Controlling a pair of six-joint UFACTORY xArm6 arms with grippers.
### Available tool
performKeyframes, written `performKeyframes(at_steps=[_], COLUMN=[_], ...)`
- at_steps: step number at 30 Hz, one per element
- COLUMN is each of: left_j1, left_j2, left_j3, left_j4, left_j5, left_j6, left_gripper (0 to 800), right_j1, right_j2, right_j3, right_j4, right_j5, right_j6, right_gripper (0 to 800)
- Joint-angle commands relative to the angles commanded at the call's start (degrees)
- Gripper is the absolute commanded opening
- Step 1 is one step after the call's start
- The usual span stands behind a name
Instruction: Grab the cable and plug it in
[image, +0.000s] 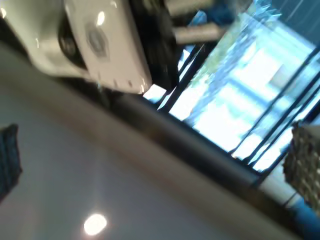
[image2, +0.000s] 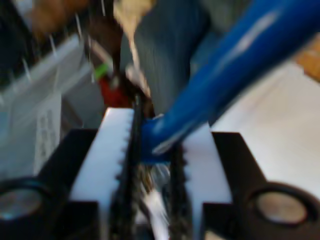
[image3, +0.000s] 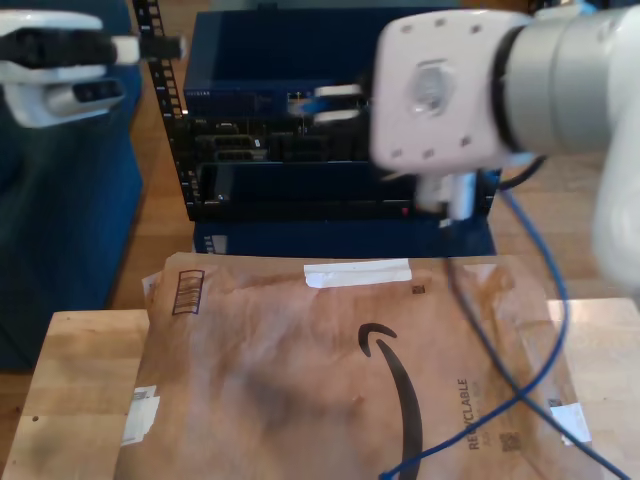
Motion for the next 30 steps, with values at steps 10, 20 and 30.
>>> performKeyframes(at_steps=[10, 20, 30], left_j1=[4.0, 12.2, 19.3], left_j2=[0.1, -0.3, -8.3], left_j3=[-7.7, -7.4, 10.5], left_j4=[36.0, 60.1, 75.4], left_j5=[-1.6, -1.6, -8.0], left_j6=[13.9, 33.9, 48.6], left_gripper=[798, 799, 799], right_j1=[-14.2, -17.8, -17.7], right_j2=[6.1, 11.2, 14.6], right_j3=[-0.2, 0.2, -0.4], right_j4=[-1.3, -12.0, -20.7], right_j5=[11.1, 17.1, 20.9], right_j6=[0.1, 2.0, 9.0], right_gripper=[0, 0, 0])
